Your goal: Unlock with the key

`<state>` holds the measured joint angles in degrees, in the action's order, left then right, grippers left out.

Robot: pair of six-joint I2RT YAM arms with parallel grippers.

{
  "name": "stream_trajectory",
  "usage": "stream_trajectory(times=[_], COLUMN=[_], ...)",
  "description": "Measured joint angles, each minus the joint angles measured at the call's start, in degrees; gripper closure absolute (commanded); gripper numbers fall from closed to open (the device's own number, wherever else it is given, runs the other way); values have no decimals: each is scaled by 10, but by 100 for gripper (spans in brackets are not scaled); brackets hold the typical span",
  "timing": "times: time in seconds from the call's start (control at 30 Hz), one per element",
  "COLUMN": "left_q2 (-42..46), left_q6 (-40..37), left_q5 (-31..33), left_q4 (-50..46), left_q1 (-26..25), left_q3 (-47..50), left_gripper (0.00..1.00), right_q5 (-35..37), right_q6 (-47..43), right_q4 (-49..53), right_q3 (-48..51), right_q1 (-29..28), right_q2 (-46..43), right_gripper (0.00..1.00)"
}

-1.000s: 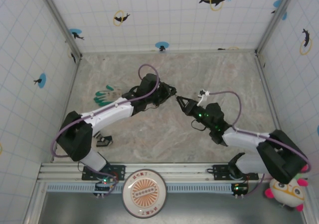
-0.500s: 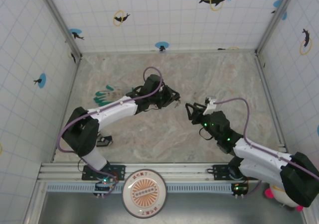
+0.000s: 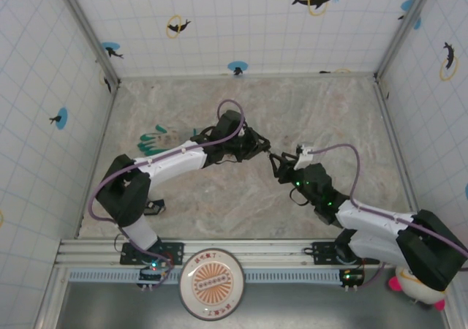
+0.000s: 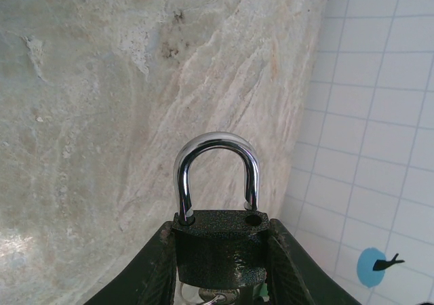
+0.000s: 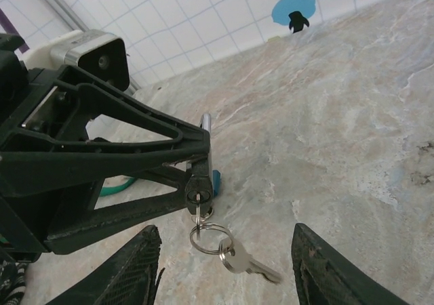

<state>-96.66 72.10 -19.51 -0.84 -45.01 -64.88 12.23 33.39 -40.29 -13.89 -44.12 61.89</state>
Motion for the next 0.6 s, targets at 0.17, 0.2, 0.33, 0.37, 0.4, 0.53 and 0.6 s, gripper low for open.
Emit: stream_trajectory(times=[0.17, 0.2, 0.33, 0.37, 0.4, 0.53, 0.6], left_q2=[0, 0, 0, 0, 0, 0, 0], left_q6=[2, 2, 2, 2, 2, 3, 4], left_q5=[-4, -5, -7, -7, -7, -9, -9], left_q4=[0, 0, 0, 0, 0, 2, 2], left_q1=[0, -1, -3, -3, -4, -4, -4], left_q3=[0, 0, 0, 0, 0, 0, 0], left_gripper=[100, 100, 100, 100, 100, 100, 100], right_q5=[-7, -9, -17, -19, -21, -28, -33], right_q6=[0, 0, 1, 1, 2, 2, 3], right_q4=[-19, -23, -39, -44, -49, -60, -67], right_q3=[-9, -12, -24, -28, -32, -45, -49], right_q1=[7, 8, 10, 10, 10, 11, 14], right_q2=[33, 40, 65, 71, 76, 93, 104], right_gripper=[48, 48, 49, 49, 49, 54, 57])
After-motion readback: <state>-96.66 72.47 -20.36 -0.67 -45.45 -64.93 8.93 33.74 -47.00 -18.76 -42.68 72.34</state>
